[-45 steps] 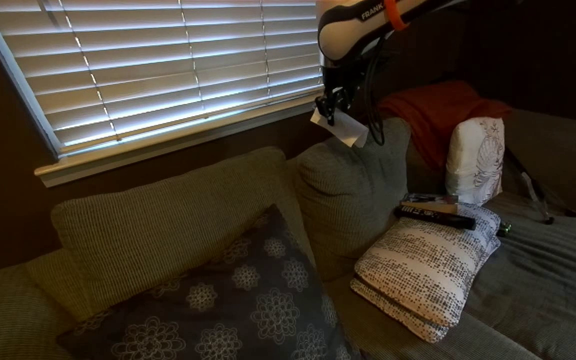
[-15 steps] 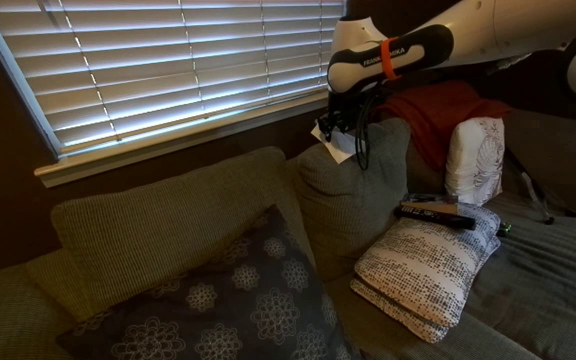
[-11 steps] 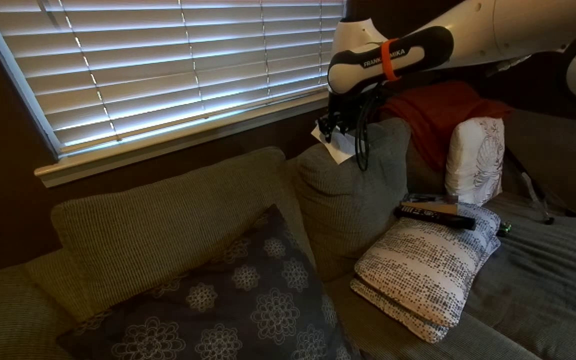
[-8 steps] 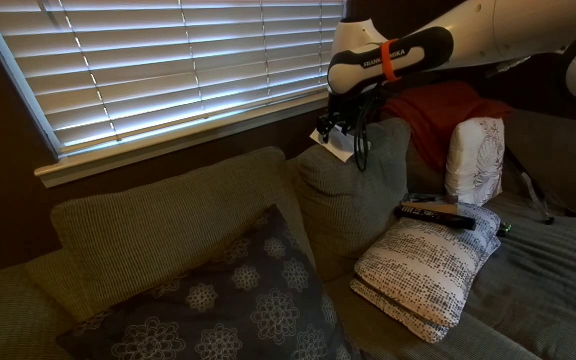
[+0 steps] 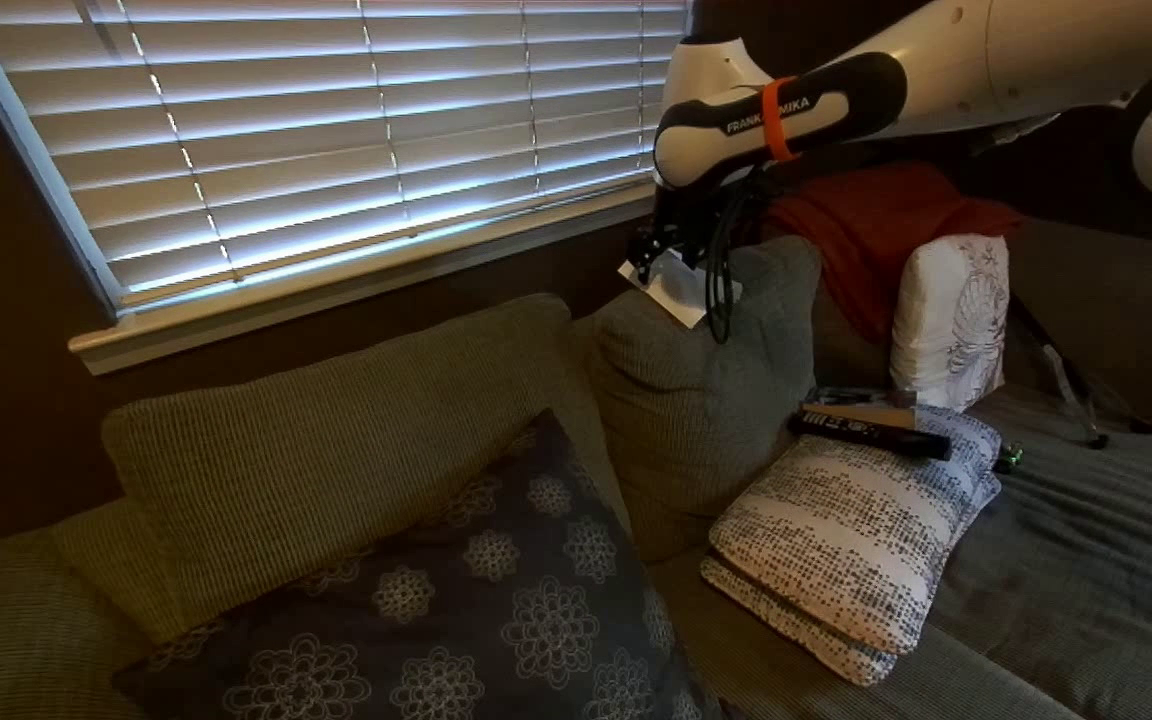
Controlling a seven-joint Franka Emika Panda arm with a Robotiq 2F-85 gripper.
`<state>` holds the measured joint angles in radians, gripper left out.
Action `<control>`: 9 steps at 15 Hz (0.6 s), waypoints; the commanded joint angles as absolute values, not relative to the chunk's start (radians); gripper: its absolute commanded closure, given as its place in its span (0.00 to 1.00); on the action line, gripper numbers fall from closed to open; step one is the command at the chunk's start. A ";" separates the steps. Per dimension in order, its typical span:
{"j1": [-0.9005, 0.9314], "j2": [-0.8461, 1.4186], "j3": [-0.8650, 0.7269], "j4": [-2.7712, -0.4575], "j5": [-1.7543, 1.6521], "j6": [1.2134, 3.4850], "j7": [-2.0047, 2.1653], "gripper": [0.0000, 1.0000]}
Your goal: Put the cloth on the remote and put the remote on top of the pillow
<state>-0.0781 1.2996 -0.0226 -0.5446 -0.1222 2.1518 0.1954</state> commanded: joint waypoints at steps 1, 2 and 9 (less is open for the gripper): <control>-0.087 1.329 -0.007 -0.493 -0.102 2.153 0.202 0.00; -0.087 1.326 -0.008 -0.494 -0.103 2.153 0.204 0.00; -0.084 1.306 -0.023 -0.493 -0.119 2.169 0.210 0.00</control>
<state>-0.0814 1.2989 -0.0220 -0.5199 -0.1222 2.1602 0.1981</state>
